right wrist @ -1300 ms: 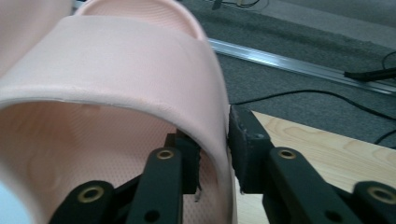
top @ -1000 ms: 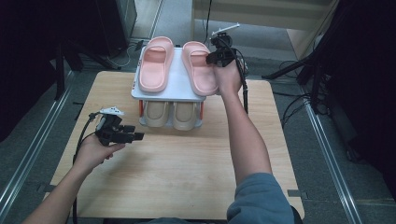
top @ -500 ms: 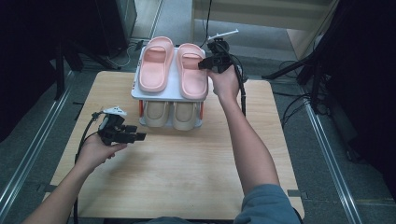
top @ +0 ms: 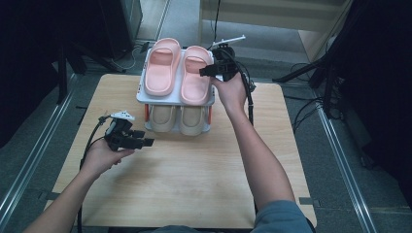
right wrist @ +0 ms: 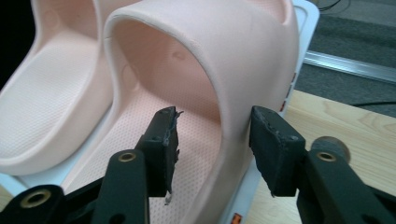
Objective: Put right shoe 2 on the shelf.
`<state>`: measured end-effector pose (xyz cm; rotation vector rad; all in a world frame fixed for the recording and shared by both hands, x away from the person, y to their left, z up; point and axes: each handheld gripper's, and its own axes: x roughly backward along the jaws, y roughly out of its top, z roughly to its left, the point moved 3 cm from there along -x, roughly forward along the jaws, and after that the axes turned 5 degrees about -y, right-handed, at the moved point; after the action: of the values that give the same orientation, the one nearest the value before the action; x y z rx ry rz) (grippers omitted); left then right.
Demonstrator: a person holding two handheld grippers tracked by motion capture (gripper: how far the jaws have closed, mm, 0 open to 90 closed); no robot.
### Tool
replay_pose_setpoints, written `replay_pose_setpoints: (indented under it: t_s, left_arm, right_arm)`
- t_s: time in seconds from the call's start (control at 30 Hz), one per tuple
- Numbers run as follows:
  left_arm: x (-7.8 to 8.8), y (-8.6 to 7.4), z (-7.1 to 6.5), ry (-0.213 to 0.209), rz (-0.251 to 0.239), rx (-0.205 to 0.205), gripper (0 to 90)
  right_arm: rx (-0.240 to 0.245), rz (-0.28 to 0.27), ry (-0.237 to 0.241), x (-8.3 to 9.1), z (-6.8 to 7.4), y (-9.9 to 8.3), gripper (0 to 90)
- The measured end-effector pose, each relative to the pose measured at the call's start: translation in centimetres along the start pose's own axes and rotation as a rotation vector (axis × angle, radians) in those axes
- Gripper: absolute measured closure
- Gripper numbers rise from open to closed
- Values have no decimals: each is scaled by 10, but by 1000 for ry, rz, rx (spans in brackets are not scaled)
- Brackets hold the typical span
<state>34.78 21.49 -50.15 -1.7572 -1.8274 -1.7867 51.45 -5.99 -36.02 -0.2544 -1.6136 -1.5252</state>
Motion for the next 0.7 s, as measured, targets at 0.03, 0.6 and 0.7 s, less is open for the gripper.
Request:
replay_pose_setpoints:
  t_s: [0.03,0.6,0.7]
  left_arm:
    - [0,0,0,1,0,0,413]
    - [-2,0,-1,-2,5,-2,414]
    - [-3,0,-1,-2,10,-6,414]
  right_arm:
    - [-4,2,2,0,2,0,507]
    - [1,-39,8,-7,10,1,513]
    - [9,-44,-3,-8,10,2,553]
